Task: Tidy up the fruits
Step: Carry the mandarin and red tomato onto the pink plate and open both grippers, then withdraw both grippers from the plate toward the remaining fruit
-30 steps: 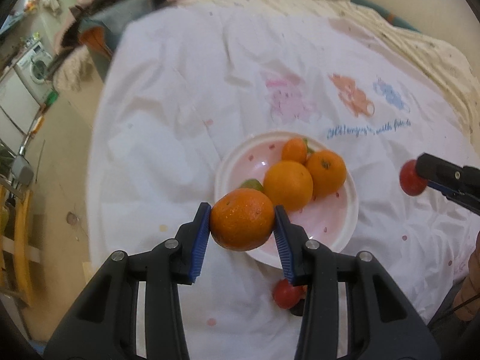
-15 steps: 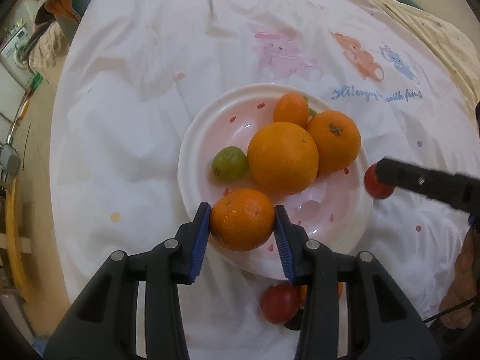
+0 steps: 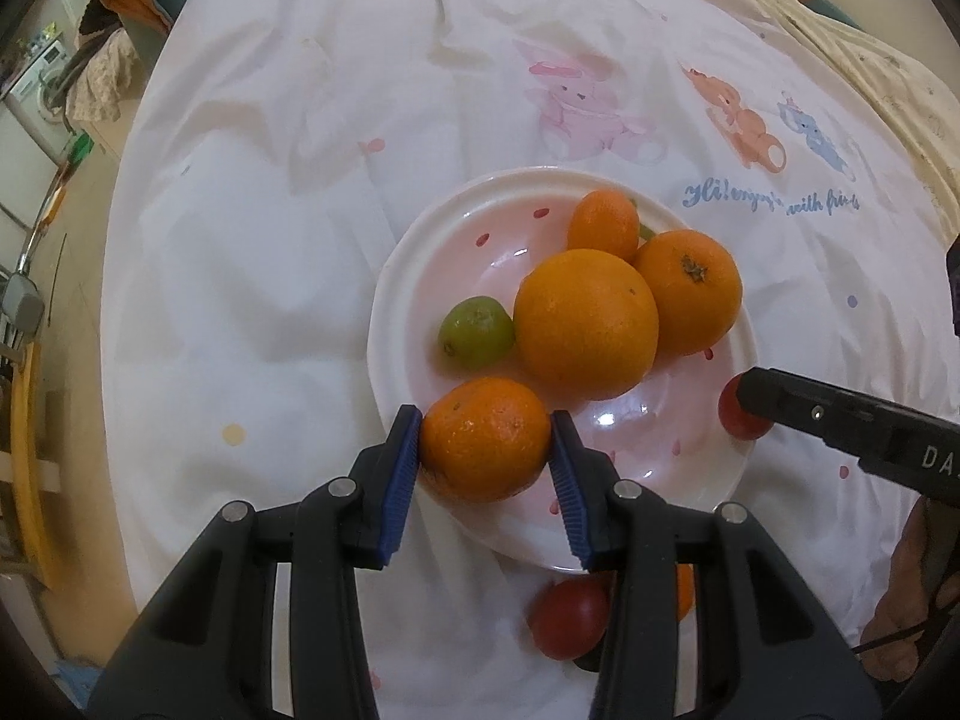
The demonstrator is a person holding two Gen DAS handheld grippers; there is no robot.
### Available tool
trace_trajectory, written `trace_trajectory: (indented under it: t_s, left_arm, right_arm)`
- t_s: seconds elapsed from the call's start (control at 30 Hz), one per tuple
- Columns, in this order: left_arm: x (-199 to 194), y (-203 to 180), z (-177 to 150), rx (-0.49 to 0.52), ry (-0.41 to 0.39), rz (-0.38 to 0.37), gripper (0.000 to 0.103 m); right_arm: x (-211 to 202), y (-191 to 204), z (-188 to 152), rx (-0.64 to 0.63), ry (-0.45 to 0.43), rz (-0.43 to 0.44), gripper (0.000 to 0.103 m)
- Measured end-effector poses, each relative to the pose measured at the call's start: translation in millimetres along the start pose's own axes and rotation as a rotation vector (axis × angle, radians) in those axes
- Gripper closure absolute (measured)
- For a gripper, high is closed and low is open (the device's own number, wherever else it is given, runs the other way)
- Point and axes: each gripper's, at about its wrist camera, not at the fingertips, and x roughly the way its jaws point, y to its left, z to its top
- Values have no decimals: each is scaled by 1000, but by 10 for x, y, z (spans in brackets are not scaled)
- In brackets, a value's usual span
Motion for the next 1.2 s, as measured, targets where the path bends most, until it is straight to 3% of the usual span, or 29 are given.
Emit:
trace_trajectory:
  t_s: [0.2, 0.23, 0.27, 0.37, 0.47, 0.53, 0.57, 1.1, 1.2]
  left_arm:
    - [-16, -5, 16, -1, -8, -8, 64]
    - [-10, -4, 18, 0, -6, -10, 64]
    - [1, -3, 19, 1, 1, -16, 64]
    - [48, -26, 1, 14, 31, -22, 63]
    - [60, -70, -22, 34, 30, -42, 44]
    - [13, -109, -32, 50, 3, -17, 22]
    - [-1, -114, -31, 54, -7, -9, 20]
    - [-405, 25, -57, 31, -123, 24, 20]
    - [-515, 73, -76, 22, -143, 36, 20]
  right_arm:
    - [-22, 4, 11, 11, -11, 22, 67]
    - [-31, 12, 15, 11, -14, 23, 63]
    - [-40, 17, 15, 11, -18, 21, 52]
    - [-91, 14, 18, 24, -40, 37, 45]
    - [-145, 1, 37, 37, -55, 40, 44]
    - [-170, -6, 45, 43, -61, 45, 44]
    - [-178, -4, 48, 43, -62, 45, 44]
    - [-478, 38, 34, 43, -133, 54, 43]
    - [-585, 44, -10, 40, -162, 42, 34]
